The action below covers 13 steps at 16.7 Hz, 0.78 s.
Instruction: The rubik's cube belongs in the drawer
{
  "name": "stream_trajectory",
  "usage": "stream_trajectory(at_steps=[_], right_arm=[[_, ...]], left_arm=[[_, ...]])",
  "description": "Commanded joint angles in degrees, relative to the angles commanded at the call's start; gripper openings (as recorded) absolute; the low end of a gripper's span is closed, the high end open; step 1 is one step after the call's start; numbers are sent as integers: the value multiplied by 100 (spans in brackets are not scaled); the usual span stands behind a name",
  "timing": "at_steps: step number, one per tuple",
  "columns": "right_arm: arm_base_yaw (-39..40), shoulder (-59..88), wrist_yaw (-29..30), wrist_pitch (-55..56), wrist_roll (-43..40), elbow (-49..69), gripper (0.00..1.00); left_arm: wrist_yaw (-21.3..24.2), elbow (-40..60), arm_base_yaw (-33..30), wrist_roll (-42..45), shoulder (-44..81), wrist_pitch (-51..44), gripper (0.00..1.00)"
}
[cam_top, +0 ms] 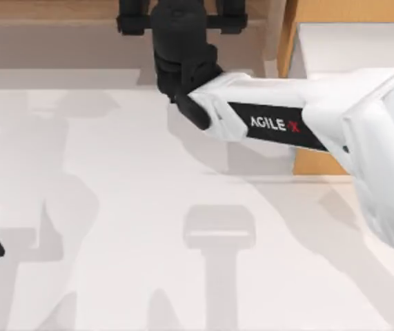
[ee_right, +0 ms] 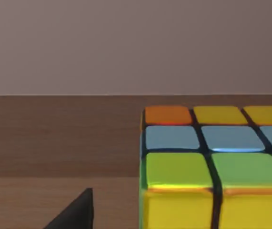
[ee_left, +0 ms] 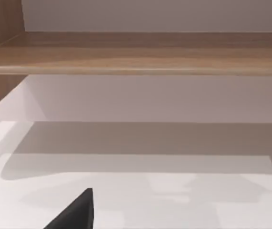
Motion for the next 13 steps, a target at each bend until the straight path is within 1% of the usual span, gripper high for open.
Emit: stream_trajectory(at_steps=[2, 6, 13], right_arm=[[38, 163, 57, -73, 18, 201, 100], [42, 186, 73, -81, 23, 222, 100], [42, 186, 73, -81, 23, 222, 47]], left_arm=[[0, 0, 0, 0, 0, 0, 100], [0, 0, 0, 0, 0, 0, 100], [0, 0, 0, 0, 0, 0, 100]])
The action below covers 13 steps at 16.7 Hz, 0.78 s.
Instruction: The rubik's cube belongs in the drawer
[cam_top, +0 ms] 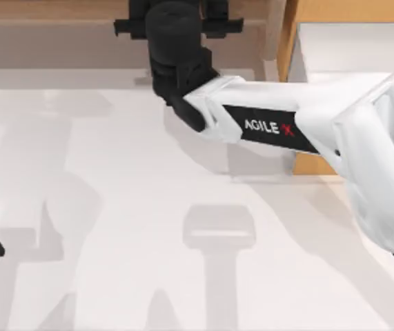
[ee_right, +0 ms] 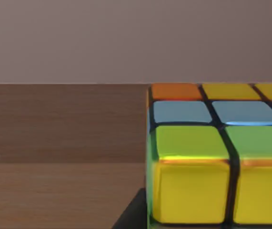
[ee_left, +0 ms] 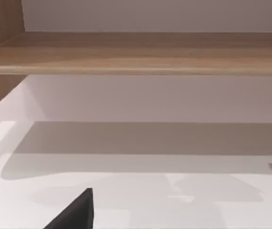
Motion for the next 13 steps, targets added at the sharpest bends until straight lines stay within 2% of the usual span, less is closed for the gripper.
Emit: stream_trajectory(at_steps=[6, 13], right_arm=[[0, 0, 0, 0, 0, 0, 2], [0, 0, 0, 0, 0, 0, 0]], left_arm=[[0, 0, 0, 0, 0, 0, 100], [0, 0, 0, 0, 0, 0, 100]])
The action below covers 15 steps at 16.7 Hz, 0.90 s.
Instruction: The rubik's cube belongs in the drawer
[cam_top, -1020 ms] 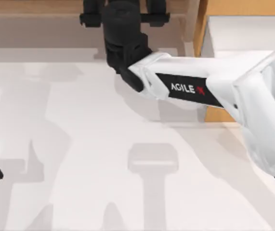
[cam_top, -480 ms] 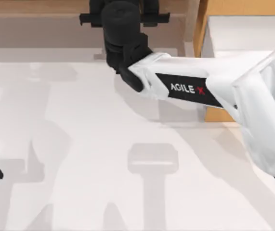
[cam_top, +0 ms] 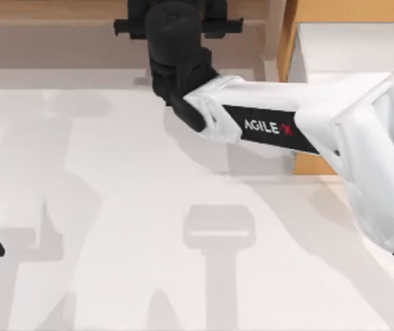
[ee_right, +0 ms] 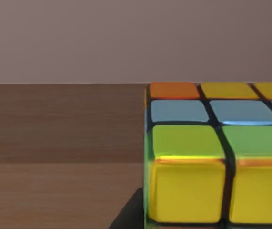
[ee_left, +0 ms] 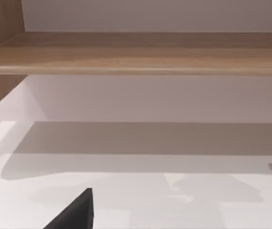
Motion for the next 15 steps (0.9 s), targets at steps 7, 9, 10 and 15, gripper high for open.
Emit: stream_trajectory(at_steps=[7, 9, 10, 15], right_arm=[[39, -390, 28, 7, 17, -345, 0], [96, -523, 83, 11, 16, -499, 0], [117, -554, 113, 11, 18, -547, 0], [96, -541, 124, 10, 29, -553, 0]], left_arm=[[0, 0, 0, 0, 0, 0, 100], [0, 0, 0, 0, 0, 0, 100], [0, 0, 0, 0, 0, 0, 100], [0, 0, 0, 0, 0, 0, 100]])
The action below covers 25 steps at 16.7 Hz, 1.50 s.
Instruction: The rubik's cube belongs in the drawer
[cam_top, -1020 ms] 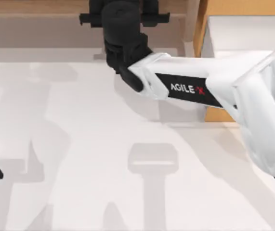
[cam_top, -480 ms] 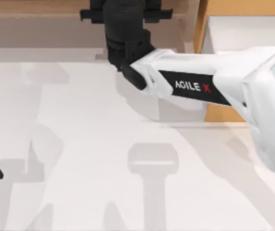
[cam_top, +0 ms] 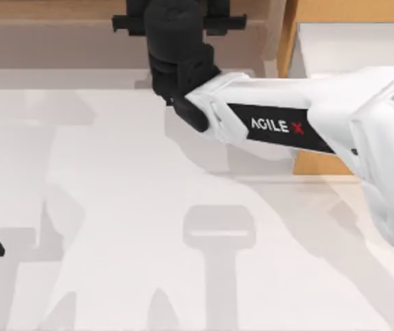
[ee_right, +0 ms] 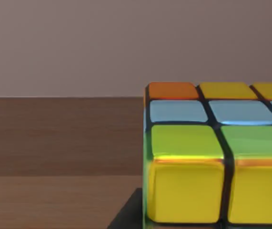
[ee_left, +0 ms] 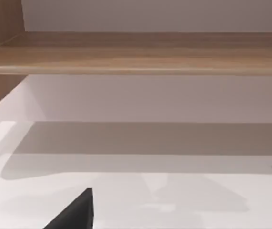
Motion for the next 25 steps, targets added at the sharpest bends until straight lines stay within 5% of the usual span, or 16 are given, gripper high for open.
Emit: stream_trajectory(at_steps=[7, 15, 25], right_arm=[[548, -884, -375, -1312, 496, 339, 0], [906, -2001, -1672, -5346, 1195, 844, 0], [-1928, -1754, -3311, -10399, 1055, 1899, 0]], left_arm=[[0, 0, 0, 0, 0, 0, 100], [0, 0, 0, 0, 0, 0, 100], [0, 0, 0, 0, 0, 0, 100]])
